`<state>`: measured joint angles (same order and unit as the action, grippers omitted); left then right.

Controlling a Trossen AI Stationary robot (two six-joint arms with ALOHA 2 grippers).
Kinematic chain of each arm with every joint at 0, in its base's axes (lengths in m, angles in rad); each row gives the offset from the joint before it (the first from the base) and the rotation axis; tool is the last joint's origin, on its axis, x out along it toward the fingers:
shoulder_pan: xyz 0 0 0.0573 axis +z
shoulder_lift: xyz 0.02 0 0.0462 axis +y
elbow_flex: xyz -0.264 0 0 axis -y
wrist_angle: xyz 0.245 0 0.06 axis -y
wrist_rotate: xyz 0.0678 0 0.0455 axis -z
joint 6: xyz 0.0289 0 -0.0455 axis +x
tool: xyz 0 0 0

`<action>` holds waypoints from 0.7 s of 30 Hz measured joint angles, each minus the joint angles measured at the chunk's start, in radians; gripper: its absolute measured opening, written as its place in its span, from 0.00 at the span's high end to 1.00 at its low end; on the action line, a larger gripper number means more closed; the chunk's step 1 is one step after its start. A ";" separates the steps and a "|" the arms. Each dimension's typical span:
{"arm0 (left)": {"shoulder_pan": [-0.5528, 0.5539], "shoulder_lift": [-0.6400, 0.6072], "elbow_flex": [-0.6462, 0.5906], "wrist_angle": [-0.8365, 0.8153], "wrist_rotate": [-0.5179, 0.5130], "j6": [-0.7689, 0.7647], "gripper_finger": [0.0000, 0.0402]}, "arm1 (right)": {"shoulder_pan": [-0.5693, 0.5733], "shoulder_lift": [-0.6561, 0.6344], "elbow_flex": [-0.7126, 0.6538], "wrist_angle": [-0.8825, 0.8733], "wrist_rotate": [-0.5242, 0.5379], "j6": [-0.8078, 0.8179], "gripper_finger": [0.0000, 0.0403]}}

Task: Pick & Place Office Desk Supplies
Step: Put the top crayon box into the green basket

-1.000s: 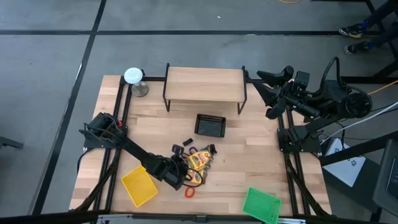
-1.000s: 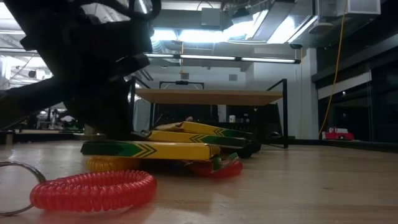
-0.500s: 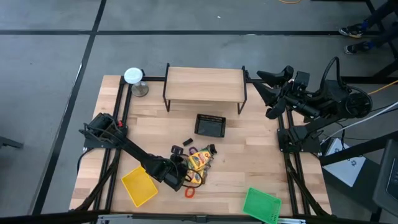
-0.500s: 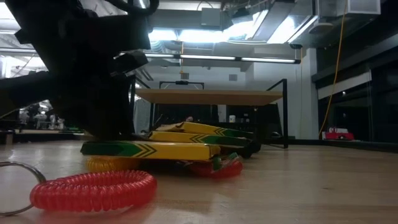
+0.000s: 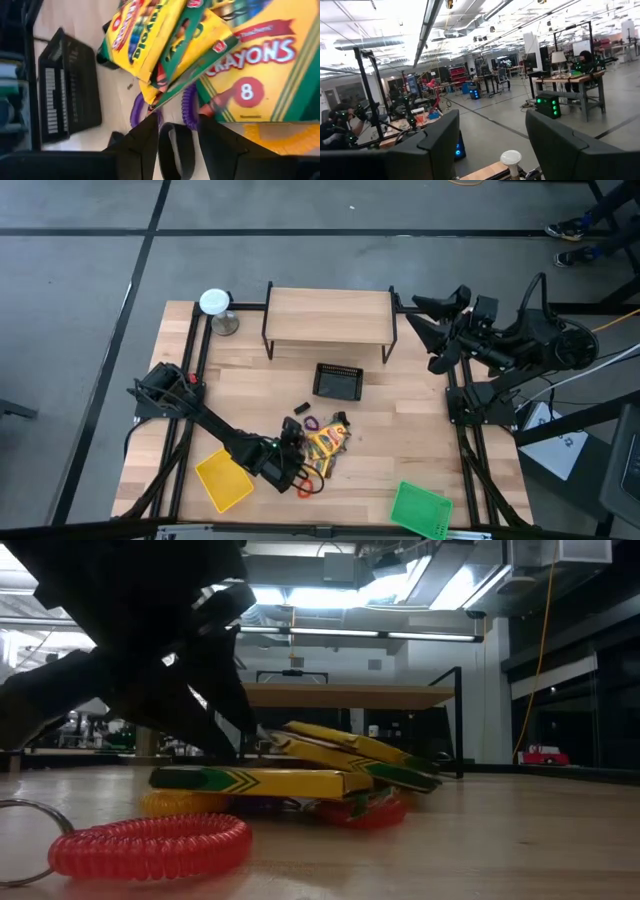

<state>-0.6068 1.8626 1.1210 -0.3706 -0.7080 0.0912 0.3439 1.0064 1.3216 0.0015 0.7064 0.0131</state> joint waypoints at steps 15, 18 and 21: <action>-0.002 0.000 0.000 -0.147 -0.019 -0.084 0.67 | 0.000 0.000 0.000 0.062 -0.071 -0.067 0.43; -0.014 0.000 0.000 -0.083 -0.028 -0.030 0.66 | 0.000 0.000 0.000 0.062 -0.071 -0.075 0.43; -0.021 0.000 0.000 -0.011 0.017 0.040 0.66 | 0.000 0.000 0.000 0.062 -0.071 -0.077 0.43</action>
<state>-0.6281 1.8626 1.1210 -0.3820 -0.6912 0.1315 0.3439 1.0065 1.3216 0.0631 0.6357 -0.0640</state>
